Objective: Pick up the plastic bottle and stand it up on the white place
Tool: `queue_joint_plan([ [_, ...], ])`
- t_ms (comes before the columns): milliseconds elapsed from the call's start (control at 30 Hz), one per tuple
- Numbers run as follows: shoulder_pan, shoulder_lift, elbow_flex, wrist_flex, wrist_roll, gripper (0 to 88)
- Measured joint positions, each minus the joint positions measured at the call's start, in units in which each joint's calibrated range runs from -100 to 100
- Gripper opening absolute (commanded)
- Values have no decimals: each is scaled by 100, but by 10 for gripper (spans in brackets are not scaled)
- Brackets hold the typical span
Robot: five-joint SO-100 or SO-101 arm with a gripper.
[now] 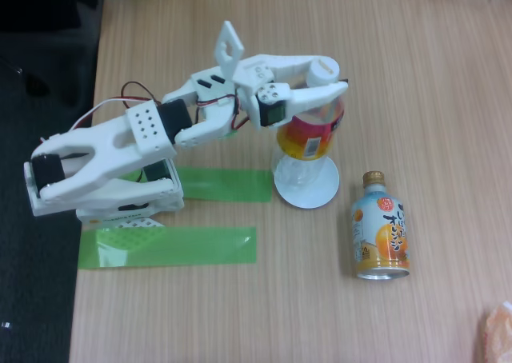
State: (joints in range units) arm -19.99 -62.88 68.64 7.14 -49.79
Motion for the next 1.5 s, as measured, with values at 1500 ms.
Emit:
queue_joint_plan([
  [1500, 254, 219, 0, -1003, 11, 89],
])
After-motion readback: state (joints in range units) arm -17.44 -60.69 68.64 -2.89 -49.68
